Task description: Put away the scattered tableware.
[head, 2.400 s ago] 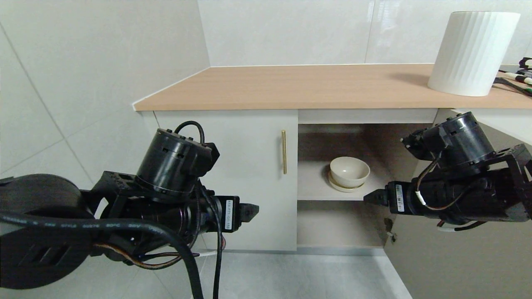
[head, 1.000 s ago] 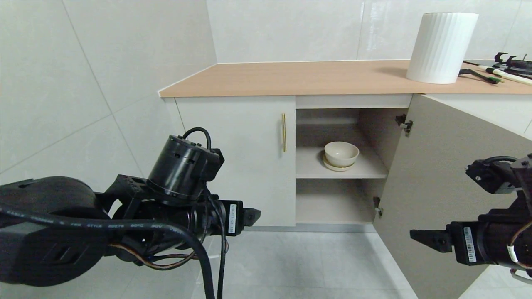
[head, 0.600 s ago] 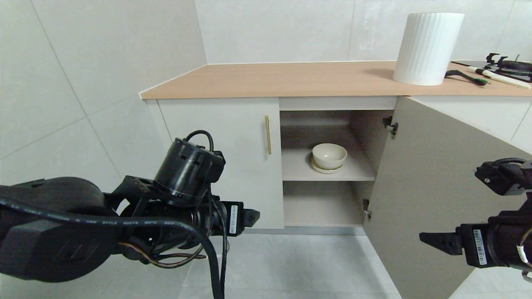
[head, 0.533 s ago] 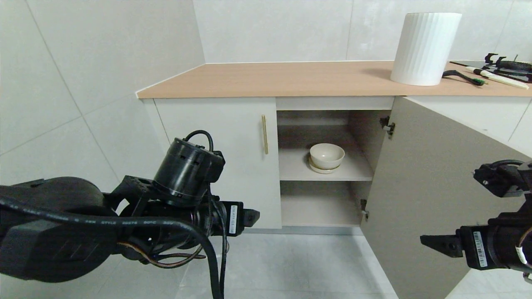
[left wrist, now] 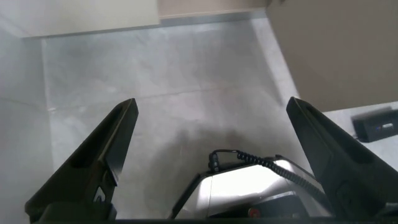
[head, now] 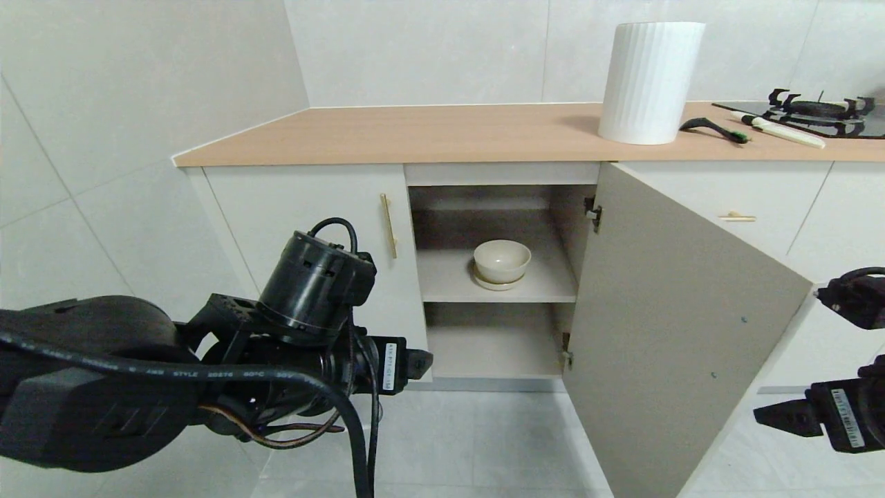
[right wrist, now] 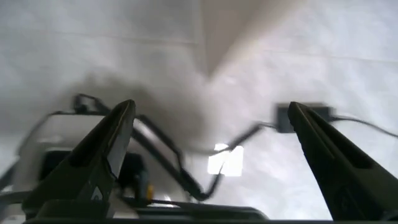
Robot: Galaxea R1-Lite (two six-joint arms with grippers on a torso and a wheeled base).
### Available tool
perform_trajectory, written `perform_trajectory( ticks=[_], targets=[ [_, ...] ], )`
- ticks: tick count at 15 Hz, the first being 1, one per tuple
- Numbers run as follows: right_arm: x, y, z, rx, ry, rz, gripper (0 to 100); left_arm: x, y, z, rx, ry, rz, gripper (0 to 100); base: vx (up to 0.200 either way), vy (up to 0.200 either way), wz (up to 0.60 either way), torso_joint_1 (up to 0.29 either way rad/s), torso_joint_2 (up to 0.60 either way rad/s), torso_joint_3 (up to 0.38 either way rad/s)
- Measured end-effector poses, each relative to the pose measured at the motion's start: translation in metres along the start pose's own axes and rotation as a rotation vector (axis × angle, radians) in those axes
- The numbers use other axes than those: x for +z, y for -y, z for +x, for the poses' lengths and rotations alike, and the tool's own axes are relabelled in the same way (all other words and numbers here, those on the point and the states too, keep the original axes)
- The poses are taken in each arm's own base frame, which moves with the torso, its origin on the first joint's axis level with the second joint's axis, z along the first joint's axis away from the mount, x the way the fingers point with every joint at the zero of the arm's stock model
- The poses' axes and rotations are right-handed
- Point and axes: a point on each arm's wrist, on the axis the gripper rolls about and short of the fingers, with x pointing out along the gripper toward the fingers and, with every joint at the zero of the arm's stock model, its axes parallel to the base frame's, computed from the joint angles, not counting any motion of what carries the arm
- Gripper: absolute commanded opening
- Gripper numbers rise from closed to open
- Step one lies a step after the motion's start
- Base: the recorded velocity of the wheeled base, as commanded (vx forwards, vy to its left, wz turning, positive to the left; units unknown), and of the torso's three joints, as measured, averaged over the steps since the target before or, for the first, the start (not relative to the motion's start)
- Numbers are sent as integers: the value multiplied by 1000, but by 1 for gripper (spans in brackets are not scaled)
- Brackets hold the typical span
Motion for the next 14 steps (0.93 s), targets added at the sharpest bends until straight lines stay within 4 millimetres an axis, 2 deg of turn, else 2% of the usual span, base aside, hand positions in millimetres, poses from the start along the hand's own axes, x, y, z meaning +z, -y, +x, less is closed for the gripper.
perform_trajectory(
  ticks=[1, 5, 7, 10, 14],
  targets=[
    [1, 7, -2, -27, -23, -5, 100, 0, 0, 0, 0, 0, 0, 100, 0, -200, 0, 7, 2, 7],
    [10, 30, -5, -112, -20, 47, 100, 0, 0, 0, -2, 0, -1, 100, 0, 0, 0, 0, 0, 0],
    [16, 43, -1, -144, 0, 74, 100, 0, 0, 0, 2, 1, -3, 100, 0, 0, 0, 0, 0, 0],
    [31, 50, 16, -151, 64, 149, 100, 1, 1, 0, -2, 3, -3, 100, 0, 0, 0, 0, 0, 0],
    [45, 49, 55, -140, 94, 251, 100, 1, 1, 0, -4, 5, -5, 100, 0, 0, 0, 0, 0, 0]
  ],
)
